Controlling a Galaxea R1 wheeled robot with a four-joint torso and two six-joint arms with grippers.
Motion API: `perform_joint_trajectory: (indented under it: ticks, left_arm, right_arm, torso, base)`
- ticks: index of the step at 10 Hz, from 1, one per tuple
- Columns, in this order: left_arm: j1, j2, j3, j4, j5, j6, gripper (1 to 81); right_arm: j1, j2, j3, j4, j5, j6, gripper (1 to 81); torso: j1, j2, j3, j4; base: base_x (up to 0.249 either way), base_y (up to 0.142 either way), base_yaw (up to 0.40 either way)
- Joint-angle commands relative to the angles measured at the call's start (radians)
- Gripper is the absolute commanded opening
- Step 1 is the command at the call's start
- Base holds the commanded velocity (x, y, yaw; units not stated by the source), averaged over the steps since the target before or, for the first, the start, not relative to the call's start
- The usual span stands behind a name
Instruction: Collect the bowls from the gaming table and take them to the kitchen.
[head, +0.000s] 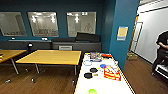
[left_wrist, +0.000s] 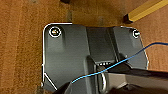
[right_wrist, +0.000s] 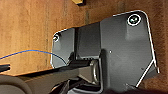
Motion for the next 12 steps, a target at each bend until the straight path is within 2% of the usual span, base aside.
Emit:
perform_joint_trajectory:
  ticks: [1,3,8,11,12]
  left_arm:
    - [-0.042,-0.006,0.006,-0.005,0.040,0.004,81.1]
    - [-0.042,0.000,0.003,-0.007,0.040,0.004,81.1]
    - [-0.042,0.008,0.001,-0.007,0.037,0.004,81.1]
    - [-0.042,0.008,0.001,-0.007,0.039,0.004,81.1]
    - [-0.042,0.010,0.001,-0.005,0.040,0.004,81.1]
  right_arm:
    - [0.056,-0.254,0.298,0.037,0.022,0.004,81.1]
    - [0.072,-0.340,0.390,0.039,0.053,0.006,81.1]
    - [0.100,-0.434,0.455,0.039,0.054,0.059,81.1]
    - [0.126,-0.522,0.554,0.036,0.060,0.073,81.1]
    - [0.144,-0.550,0.573,0.037,0.060,0.073,81.1]
  torso:
    - [0.001,0.000,0.000,0.000]
    - [0.001,0.000,0.000,0.000]
    - [0.001,0.000,0.000,0.000]
    - [0.001,0.000,0.000,0.000]
    - [0.001,0.000,-0.021,0.000]
  base:
    - [0.000,0.000,0.000]
    - [0.000,0.000,0.000]
    - [0.000,0.000,0.000]
    - [0.000,0.000,0.000]
    - [0.000,0.000,0.000]
